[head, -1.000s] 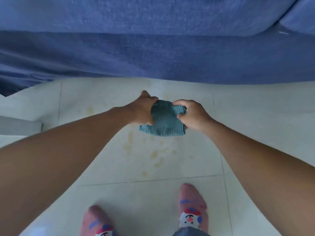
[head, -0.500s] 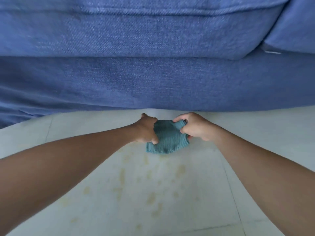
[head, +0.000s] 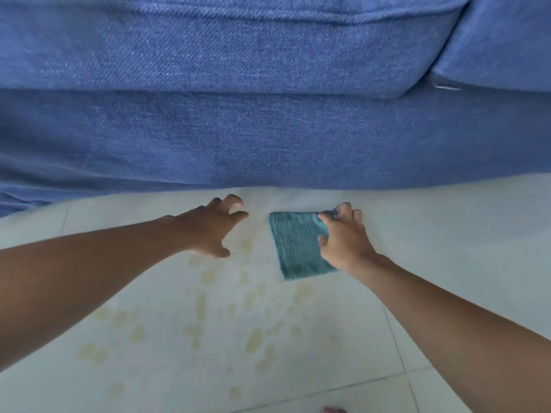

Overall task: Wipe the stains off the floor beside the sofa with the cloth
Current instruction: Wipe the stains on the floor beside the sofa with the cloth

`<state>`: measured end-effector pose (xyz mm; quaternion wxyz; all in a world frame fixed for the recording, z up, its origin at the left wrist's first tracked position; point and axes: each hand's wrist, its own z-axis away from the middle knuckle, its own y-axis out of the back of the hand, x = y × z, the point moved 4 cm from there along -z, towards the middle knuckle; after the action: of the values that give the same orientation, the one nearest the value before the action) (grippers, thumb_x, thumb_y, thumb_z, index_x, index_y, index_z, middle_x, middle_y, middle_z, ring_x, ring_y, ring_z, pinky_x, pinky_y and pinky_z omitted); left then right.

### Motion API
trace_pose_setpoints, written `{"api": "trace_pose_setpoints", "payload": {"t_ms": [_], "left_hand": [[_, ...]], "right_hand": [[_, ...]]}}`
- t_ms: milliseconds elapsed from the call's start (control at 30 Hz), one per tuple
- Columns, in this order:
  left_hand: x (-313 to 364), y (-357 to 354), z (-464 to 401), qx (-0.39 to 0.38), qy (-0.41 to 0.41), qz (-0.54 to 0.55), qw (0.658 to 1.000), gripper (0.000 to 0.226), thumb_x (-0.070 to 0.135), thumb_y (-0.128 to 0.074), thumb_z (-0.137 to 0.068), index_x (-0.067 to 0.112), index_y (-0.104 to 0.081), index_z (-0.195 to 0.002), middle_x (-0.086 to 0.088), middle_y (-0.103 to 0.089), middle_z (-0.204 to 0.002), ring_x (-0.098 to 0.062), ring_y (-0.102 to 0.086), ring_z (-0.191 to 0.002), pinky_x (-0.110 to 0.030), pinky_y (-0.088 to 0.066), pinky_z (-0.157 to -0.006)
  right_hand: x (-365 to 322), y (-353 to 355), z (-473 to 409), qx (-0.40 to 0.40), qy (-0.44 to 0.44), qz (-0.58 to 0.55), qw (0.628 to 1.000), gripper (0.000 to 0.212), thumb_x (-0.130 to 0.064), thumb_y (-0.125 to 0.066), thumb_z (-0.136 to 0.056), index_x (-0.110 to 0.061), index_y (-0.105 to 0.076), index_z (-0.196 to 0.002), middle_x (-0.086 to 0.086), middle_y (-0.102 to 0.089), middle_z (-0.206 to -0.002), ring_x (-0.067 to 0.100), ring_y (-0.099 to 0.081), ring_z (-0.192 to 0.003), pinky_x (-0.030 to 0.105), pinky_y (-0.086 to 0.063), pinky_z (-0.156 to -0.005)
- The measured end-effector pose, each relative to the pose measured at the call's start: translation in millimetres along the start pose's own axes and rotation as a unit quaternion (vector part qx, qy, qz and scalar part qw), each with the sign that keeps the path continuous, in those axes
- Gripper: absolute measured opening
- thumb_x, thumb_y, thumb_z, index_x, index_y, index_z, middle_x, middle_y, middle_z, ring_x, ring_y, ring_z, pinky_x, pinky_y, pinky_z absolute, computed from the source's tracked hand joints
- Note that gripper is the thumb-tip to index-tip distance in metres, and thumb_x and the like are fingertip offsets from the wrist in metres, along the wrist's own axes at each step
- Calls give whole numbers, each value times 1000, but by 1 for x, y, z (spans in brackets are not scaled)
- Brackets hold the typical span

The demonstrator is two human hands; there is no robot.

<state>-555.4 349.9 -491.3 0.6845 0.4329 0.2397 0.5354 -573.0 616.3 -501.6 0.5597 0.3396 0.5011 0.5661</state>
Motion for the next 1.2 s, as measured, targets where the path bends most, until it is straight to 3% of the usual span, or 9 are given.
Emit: {"api": "trace_pose_setpoints", "payload": {"t_ms": [67, 167, 267, 400, 600, 767, 933, 1100, 1200], "left_hand": [[-8, -10, 4, -34, -7, -46, 998, 101, 41, -75, -79, 28, -13, -158, 5, 7, -161, -23, -9, -149, -46, -36, -113], [-21, -13, 11, -73, 19, -31, 997, 118, 41, -82, -73, 32, -2, -159, 10, 18, -163, -17, 10, -152, -55, -23, -119], [-29, -16, 16, -90, 33, -23, 995, 130, 38, -87, -67, 33, 6, -158, 10, 23, -162, -18, 15, -152, -58, -30, -115], [-32, -30, 18, -87, 17, -27, 996, 138, 32, -89, -65, 32, 13, -157, 7, 27, -161, -24, 20, -151, -50, -44, -108], [-31, -29, 16, -84, 6, -37, 996, 140, 31, -90, -64, 27, 13, -157, 2, 26, -162, -29, 18, -151, -49, -45, -107], [-30, -29, 16, -92, 7, -42, 995, 139, 31, -89, -65, 27, 16, -157, 3, 28, -162, -30, 19, -151, -49, -44, -108], [-30, -29, 20, -89, 4, -49, 995, 139, 32, -89, -65, 27, 16, -157, 1, 27, -162, -29, 19, -151, -46, -48, -105], [-26, -25, 18, -80, -6, -52, 995, 139, 33, -89, -65, 26, 14, -158, 1, 26, -162, -30, 18, -151, -43, -52, -100], [-28, -25, 19, -69, -5, -38, 997, 138, 34, -88, -66, 27, 15, -158, 3, 27, -162, -27, 18, -152, -43, -52, -100]], "right_hand": [[-17, -8, 12, 55, 78, 54, 994, 53, -34, -60, -92, -19, -51, -142, 12, -30, -156, 37, -24, -144, 51, -29, -112], [-30, -22, 11, -14, 141, 82, 986, 63, -46, -46, -100, -23, -30, -156, 3, -8, -170, 31, 2, -156, 53, -10, -123], [-29, -38, 8, -105, 110, 86, 985, 68, -53, -23, -103, -29, 2, -161, -4, 17, -170, 28, 17, -155, 52, 3, -125], [-12, -63, 55, -112, 142, 112, 977, 71, -66, 12, -89, -36, 24, -153, -8, 33, -164, 25, 28, -152, 51, 10, -124], [51, -49, 32, -105, -74, 86, 988, 70, -62, -7, -97, -36, 22, -155, -8, 33, -164, 28, 23, -153, 59, 6, -123], [28, -63, 84, -132, 160, 129, 970, 72, -69, 18, -85, -43, 23, -153, -14, 32, -162, 22, 28, -152, 53, 12, -122], [44, -44, 22, -111, -68, 85, 988, 68, -61, -7, -97, -38, 21, -155, -8, 33, -164, 29, 23, -153, 57, 7, -123], [-17, -62, 54, -119, 180, 104, 971, 68, -65, -10, -96, -44, 15, -156, -16, 28, -165, 18, 32, -150, 53, 15, -122], [8, -50, 31, -99, 90, 99, 986, 66, -65, -12, -96, -47, 15, -154, -18, 28, -163, 18, 25, -153, 54, 10, -123]]}}
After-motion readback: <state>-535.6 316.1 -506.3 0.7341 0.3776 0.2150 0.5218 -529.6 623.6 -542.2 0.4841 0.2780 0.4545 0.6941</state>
